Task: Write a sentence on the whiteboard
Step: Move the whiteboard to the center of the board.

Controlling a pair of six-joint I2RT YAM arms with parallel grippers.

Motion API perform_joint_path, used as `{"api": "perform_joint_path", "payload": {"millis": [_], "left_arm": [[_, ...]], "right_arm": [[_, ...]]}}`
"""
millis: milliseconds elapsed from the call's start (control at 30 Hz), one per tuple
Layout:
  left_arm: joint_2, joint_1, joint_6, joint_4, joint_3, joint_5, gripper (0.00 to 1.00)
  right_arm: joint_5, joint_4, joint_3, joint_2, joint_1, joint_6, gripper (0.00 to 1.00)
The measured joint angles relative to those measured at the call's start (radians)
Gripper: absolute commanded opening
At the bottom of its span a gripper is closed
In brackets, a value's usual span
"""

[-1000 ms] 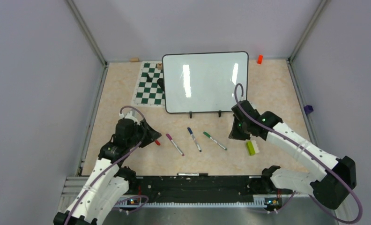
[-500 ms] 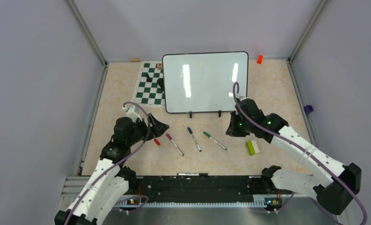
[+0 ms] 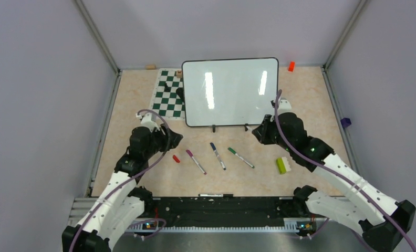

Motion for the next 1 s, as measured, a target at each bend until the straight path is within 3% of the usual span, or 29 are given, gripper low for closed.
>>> {"api": "perform_joint_path", "payload": {"millis": [100,200,267,300,567,767,1000], "left_arm": [[0.023,0.001,0.015,-0.01,0.013,-0.016,0.65],[0.085,0.005,0.022,-0.019,0.053,-0.028,0.78],[0.099,0.01,0.021,-0.014,0.06,-0.033,0.97],[0.1,0.013,0.018,-0.013,0.063,-0.035,0.98],[0.209,0.047,0.04,0.085,0.117,0.022,0.99],[0.224,0.064,0.149,0.174,0.117,0.055,0.99],[0.325,0.203,0.15,0.322,0.121,0.127,0.97]], "right_arm": [[0.001,0.017,0.001,0.0,0.0,-0.01,0.0],[-0.006,0.017,0.001,0.005,0.0,-0.015,0.0],[-0.017,0.014,0.002,0.009,0.0,-0.021,0.0],[-0.022,0.013,0.002,0.009,0.0,-0.022,0.0],[-0.025,0.016,0.002,-0.014,0.0,-0.032,0.0],[-0.027,0.022,0.022,0.016,0.0,-0.05,0.0],[-0.023,0.036,0.055,0.063,0.0,-0.075,0.0]]}}
